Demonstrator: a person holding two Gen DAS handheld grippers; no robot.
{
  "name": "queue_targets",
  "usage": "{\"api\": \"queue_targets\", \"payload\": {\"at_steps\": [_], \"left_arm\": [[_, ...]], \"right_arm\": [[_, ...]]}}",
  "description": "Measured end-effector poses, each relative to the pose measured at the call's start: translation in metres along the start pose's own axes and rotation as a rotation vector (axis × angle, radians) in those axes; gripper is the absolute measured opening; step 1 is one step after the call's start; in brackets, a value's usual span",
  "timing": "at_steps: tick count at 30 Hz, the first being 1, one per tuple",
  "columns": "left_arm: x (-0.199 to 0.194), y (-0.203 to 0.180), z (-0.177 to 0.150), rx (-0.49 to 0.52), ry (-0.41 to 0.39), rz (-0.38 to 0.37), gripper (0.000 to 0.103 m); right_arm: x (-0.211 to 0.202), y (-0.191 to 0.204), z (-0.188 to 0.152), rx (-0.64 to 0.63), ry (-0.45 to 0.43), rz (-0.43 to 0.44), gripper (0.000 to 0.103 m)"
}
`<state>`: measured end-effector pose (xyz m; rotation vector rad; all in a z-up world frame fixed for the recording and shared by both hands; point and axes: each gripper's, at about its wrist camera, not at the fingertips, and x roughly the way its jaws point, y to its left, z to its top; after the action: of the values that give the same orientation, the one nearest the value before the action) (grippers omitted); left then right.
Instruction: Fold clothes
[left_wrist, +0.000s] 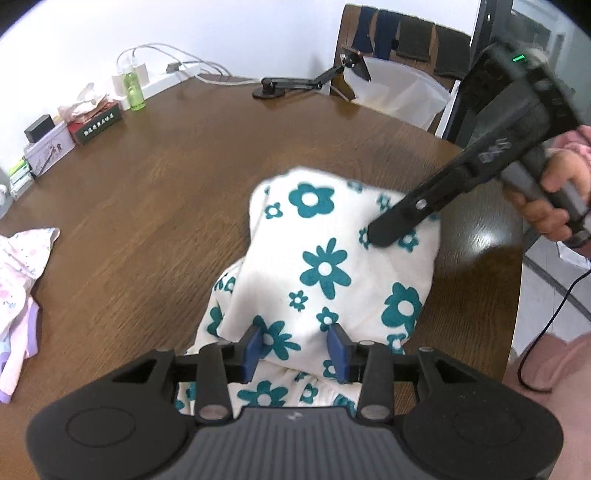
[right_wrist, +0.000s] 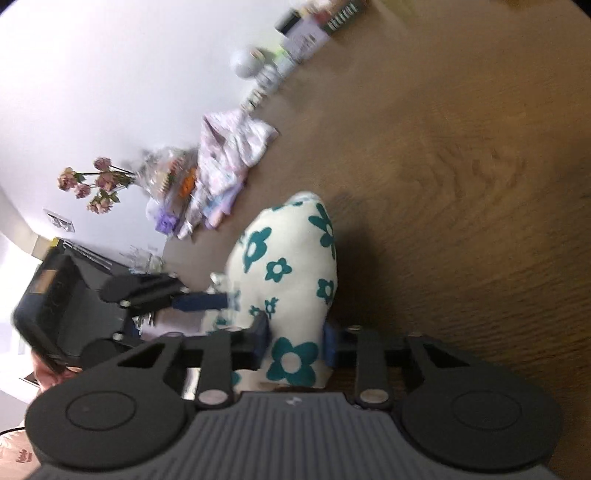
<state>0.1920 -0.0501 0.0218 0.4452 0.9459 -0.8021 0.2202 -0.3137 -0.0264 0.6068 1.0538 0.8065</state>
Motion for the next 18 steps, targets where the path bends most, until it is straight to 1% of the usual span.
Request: {"api": "queue_targets", "payload": {"at_steps": [1,4,6,7,9,11,13,16,18], "left_arm": [[-0.005,0.001,-0.003,-0.008,-0.009,0.007,0.041],[-0.019,0.004,-0.013,-0.033,-0.037,0.027,0.043],[-0.029,0.006,-0.020,-0.050,-0.056,0.041,0.043],[-0.034,0.007,-0.023,-0.059,-0.065,0.048,0.043],[-0.043,0.009,-0.030,-0.075,-0.084,0.061,0.044],[-0.053,0.011,-0.037,-0.092,-0.103,0.075,0.044],[-0.062,0.013,-0.044,-0.111,-0.120,0.088,0.044],[-0.074,0.021,-0.067,-0.150,-0.134,0.098,0.044],[-0.081,0.026,-0.081,-0.168,-0.144,0.103,0.044]], "right_arm": [[-0.006,0.016,0.003,-0.071,-0.014,-0.044,0.025],[-0.018,0.069,0.019,-0.284,0.001,-0.271,0.024],[-0.018,0.108,0.024,-0.458,0.011,-0.419,0.025],[-0.016,0.129,0.023,-0.558,0.019,-0.496,0.025],[-0.004,0.165,0.014,-0.739,0.049,-0.611,0.025],[0.019,0.187,0.000,-0.878,0.100,-0.687,0.026],[0.048,0.200,-0.016,-0.991,0.150,-0.754,0.026],[0.085,0.213,-0.041,-1.140,0.166,-0.831,0.028],[0.105,0.223,-0.053,-1.186,0.176,-0.833,0.029]]}}
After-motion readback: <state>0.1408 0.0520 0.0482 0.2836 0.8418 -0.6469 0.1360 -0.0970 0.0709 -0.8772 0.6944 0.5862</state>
